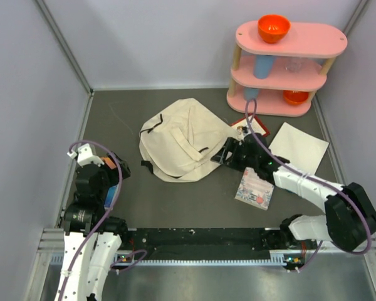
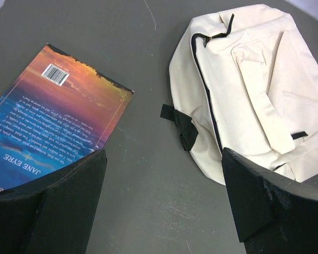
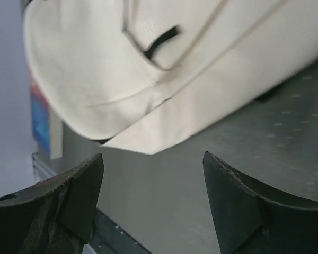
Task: Pack the student bag
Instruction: Move the student bag to the center of the board, then adjust the student bag at the center of the board.
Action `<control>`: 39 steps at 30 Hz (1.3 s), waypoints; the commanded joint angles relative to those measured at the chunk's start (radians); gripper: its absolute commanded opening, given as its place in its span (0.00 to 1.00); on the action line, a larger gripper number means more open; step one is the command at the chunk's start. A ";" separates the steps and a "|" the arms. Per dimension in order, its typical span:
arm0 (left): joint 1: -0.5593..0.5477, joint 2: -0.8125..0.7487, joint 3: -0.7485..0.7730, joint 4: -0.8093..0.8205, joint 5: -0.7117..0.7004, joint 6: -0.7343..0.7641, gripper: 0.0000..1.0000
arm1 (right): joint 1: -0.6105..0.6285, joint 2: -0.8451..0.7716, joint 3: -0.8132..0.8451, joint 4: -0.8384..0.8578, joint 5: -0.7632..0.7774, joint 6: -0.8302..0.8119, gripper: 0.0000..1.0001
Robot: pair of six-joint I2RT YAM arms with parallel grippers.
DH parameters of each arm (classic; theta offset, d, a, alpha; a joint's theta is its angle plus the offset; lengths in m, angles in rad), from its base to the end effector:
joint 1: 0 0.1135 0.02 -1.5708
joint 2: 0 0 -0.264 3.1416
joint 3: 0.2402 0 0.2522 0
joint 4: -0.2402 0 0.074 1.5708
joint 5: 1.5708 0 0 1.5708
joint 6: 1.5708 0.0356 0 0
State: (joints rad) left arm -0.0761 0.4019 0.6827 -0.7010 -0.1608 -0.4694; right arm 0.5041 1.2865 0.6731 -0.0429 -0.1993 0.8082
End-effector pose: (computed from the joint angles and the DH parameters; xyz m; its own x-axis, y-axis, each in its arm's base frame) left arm 0.0956 -0.0016 0.2978 -0.3308 -0.4226 -0.8438 -0.2471 0.9017 -0.3547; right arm 0.2304 0.1352 0.2085 -0.8107 0.3622 -0.4599 -0.0356 0.7537 0.6563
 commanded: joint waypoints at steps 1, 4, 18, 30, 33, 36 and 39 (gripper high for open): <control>0.007 -0.015 0.008 0.049 0.006 0.011 0.94 | 0.149 -0.024 -0.044 0.240 0.095 0.209 0.75; 0.007 -0.015 0.008 0.051 0.004 0.011 0.94 | 0.240 0.043 -0.027 0.365 0.104 0.266 0.75; 0.012 -0.080 0.038 -0.043 -0.210 -0.106 0.99 | 0.384 0.625 0.782 -0.095 0.018 -0.372 0.76; 0.012 -0.020 0.060 -0.060 -0.220 -0.090 0.99 | 0.519 0.879 1.075 -0.207 0.285 -0.567 0.78; 0.012 -0.032 0.054 -0.057 -0.230 -0.090 0.99 | 0.534 0.924 1.105 -0.222 0.363 -0.580 0.64; 0.012 -0.046 0.051 -0.057 -0.235 -0.092 0.99 | 0.536 0.906 1.059 -0.200 0.396 -0.583 0.16; 0.012 -0.049 0.051 -0.049 -0.227 -0.087 0.99 | 0.551 0.791 0.907 -0.132 0.333 -0.616 0.00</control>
State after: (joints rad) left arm -0.0704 0.3664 0.7052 -0.7715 -0.3748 -0.5556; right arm 1.0355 2.1937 1.6958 -0.2363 0.1303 0.2413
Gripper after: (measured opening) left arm 0.987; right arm 0.041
